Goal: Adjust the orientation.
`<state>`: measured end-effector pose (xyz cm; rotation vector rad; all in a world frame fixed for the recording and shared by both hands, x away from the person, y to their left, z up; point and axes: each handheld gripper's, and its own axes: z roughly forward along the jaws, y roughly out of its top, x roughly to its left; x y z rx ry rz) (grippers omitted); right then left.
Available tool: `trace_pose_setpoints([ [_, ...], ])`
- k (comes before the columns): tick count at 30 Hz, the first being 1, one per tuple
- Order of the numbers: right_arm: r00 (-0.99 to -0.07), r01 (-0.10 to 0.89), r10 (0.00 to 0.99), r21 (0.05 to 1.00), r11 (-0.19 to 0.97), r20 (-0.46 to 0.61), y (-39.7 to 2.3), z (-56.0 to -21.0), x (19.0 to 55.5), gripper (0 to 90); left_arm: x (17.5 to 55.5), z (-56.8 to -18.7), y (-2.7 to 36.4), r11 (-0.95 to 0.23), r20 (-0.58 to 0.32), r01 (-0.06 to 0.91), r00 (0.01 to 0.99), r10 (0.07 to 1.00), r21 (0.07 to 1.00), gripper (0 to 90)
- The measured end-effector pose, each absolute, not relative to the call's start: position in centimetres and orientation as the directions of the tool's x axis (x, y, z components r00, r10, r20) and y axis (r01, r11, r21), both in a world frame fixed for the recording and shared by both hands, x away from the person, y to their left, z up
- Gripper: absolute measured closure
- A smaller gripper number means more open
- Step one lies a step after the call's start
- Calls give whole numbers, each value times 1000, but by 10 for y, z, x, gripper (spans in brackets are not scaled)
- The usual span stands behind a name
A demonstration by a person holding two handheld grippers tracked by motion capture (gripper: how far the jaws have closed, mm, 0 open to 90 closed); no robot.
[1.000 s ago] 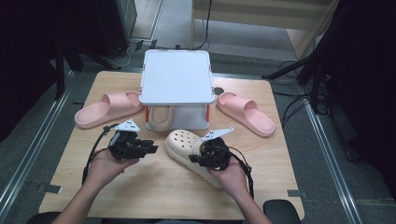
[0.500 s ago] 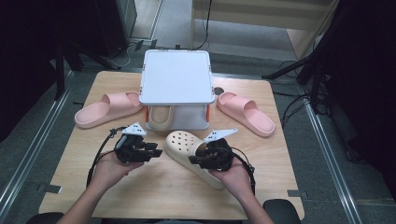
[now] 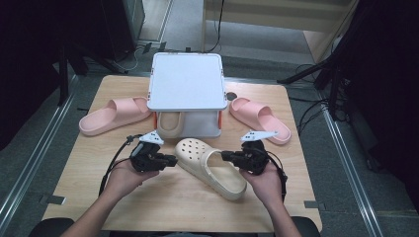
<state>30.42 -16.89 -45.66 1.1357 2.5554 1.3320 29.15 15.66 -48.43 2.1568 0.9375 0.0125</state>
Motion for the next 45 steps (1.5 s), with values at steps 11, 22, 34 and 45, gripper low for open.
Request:
trace_pose_setpoints([
  [11,-686,639,671,675,368,283,-170,-482,344,877,305,-504,140,-471,-287,632,736,613,615,814],
  [22,-686,633,681,671,386,257,-164,-483,330,883,309,-505,141,-482,-258,612,747,612,628,807],
  [34,-683,635,687,668,389,248,-161,-483,308,882,321,-505,136,-477,-257,621,737,625,622,794],
  [45,-665,657,697,655,374,269,-155,-488,290,879,333,-506,127,-466,-271,633,728,630,618,777],
])
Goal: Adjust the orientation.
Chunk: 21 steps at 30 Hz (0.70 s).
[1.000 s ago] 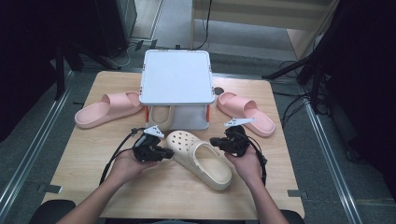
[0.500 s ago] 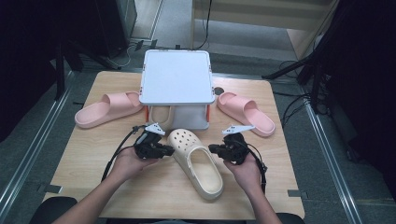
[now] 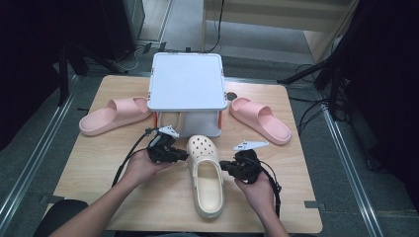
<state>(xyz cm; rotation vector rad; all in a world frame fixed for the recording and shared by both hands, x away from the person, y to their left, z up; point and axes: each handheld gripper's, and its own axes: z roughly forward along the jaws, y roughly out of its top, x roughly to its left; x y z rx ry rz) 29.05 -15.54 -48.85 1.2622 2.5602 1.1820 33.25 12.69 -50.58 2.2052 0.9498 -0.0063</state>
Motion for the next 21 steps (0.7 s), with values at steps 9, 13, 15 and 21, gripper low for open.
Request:
trace_pose_setpoints([
  [9,-666,643,705,667,376,245,-156,-487,287,808,337,-497,133,-448,-264,629,722,639,636,716],
  [13,-661,615,715,711,341,228,-162,-474,282,748,336,-480,148,-401,-304,644,706,640,651,714],
  [15,-657,609,716,726,320,235,-165,-468,278,715,334,-471,153,-396,-305,640,708,637,658,719],
  [21,-645,606,712,754,255,278,-169,-455,258,640,330,-440,167,-376,-294,618,715,635,691,764],
])
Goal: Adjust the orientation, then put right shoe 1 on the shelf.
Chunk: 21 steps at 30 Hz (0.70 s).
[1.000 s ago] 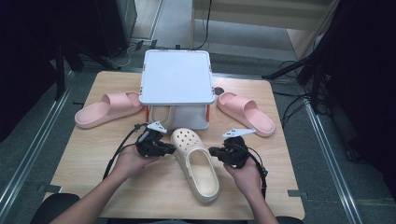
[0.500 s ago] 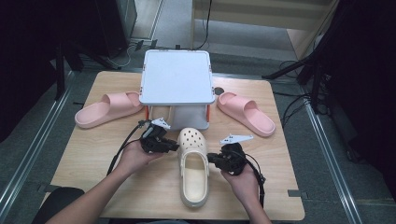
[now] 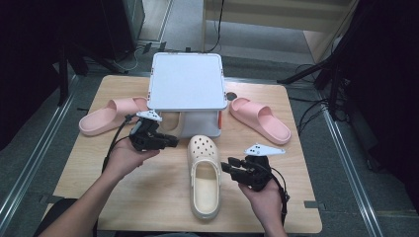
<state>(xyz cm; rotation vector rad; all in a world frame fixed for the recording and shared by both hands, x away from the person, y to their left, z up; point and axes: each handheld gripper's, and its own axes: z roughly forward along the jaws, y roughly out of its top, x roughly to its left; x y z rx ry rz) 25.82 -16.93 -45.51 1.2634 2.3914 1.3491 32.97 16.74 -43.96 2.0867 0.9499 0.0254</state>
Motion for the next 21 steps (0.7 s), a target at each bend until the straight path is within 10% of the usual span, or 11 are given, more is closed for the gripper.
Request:
trace_pose_setpoints([
  [21,-599,692,749,653,308,282,-139,-488,254,459,390,-365,195,-380,-225,596,700,678,707,840],
])
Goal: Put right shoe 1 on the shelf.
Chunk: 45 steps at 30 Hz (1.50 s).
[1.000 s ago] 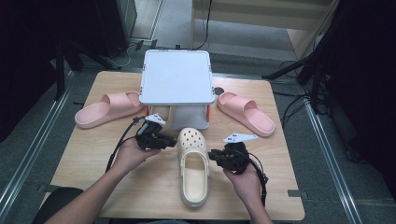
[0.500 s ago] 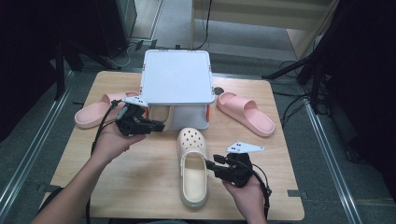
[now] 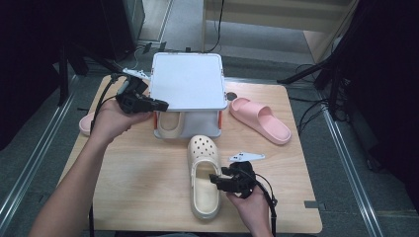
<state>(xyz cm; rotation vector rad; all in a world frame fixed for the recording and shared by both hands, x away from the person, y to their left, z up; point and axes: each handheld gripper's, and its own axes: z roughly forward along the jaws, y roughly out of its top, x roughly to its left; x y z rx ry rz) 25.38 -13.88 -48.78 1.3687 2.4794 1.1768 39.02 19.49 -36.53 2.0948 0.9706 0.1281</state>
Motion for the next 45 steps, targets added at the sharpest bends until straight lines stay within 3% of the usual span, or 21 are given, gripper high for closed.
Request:
trace_pose_setpoints([
  [16,-575,694,787,642,326,222,-127,-504,269,498,403,-382,211,-326,-230,598,667,709,732,854],
  [20,-561,698,797,645,311,222,-126,-504,270,556,401,-382,211,-322,-220,592,663,715,738,851],
  [23,-559,684,802,664,302,210,-127,-501,271,671,399,-382,210,-324,-210,587,662,719,742,849],
  [26,-565,664,807,675,322,170,-127,-500,273,727,398,-382,209,-325,-203,583,662,722,744,848],
  [35,-554,674,806,680,287,210,-129,-486,286,767,397,-383,211,-324,-203,578,665,719,749,848],
  [45,-522,639,839,721,268,151,-129,-458,325,764,397,-383,211,-325,-198,580,661,724,747,849],
])
